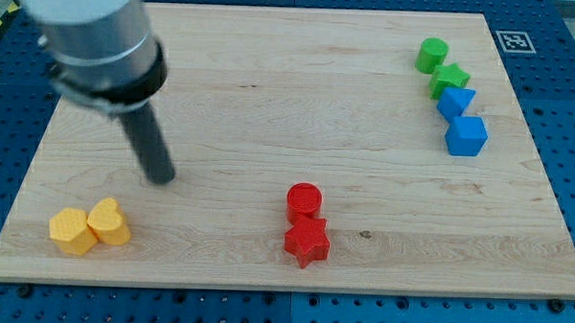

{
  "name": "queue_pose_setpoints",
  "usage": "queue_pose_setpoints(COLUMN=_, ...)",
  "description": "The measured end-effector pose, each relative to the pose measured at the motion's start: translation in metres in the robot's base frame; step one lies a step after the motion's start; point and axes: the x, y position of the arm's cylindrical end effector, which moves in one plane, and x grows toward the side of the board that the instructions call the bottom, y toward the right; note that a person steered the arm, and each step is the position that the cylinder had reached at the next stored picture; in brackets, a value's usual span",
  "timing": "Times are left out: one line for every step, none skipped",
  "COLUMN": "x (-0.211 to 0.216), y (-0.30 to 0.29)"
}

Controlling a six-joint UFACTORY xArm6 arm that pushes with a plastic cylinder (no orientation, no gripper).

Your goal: Point your arm at the green circle

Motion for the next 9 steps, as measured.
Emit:
queue_pose_setpoints(x=-0.05, y=0.042)
queue_pose_setpoints(x=-0.077, y=0.104)
queue_pose_setpoints(x=-0.097, y=0.127)
queue_pose_setpoints(x=-0.107, y=0.125)
queue_pose_setpoints(x=-0.177, y=0.125)
queue_pose_setpoints(x=-0.247, y=0.131)
queue_pose_setpoints(x=-0.278, y=0.188)
queue_pose_setpoints(x=-0.281, y=0.267)
queue_pose_setpoints(x=-0.249, y=0.347)
